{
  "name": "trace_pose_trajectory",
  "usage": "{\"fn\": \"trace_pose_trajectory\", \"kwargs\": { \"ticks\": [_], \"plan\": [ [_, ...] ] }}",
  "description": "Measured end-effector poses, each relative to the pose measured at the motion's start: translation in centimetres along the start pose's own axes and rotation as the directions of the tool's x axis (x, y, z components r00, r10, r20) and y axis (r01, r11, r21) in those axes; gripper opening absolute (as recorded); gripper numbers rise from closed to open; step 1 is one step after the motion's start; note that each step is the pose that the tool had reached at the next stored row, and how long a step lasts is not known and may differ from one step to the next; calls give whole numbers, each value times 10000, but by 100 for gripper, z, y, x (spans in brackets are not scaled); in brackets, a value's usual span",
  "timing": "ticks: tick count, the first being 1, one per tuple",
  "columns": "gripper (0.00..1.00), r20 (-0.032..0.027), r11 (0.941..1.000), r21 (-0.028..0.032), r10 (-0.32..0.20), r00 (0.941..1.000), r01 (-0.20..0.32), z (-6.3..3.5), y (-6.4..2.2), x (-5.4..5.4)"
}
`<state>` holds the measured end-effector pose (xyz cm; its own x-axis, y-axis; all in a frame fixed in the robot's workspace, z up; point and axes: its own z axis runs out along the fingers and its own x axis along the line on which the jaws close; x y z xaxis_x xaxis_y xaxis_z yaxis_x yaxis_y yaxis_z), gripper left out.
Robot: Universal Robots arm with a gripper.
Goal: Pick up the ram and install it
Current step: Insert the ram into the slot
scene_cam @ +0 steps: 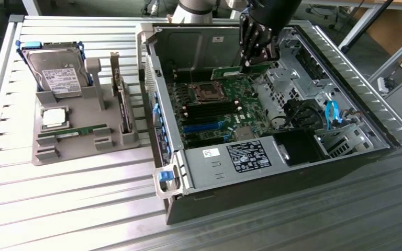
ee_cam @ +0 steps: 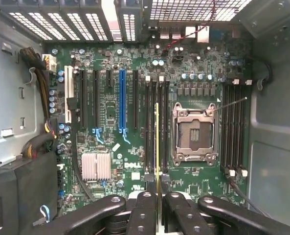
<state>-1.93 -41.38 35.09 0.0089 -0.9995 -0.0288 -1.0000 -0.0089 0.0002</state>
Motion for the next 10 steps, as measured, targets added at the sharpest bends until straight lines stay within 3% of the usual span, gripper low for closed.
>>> {"fn": "trace_pose_trajectory", "kwargs": {
  "ticks": [5, 10],
  "plan": [
    [12, 0, 10000, 2, 68, 10000, -68, 66, 53, 5],
    [12, -1, 10000, 2, 71, 10000, -71, 112, 110, 75]
  ]
}}
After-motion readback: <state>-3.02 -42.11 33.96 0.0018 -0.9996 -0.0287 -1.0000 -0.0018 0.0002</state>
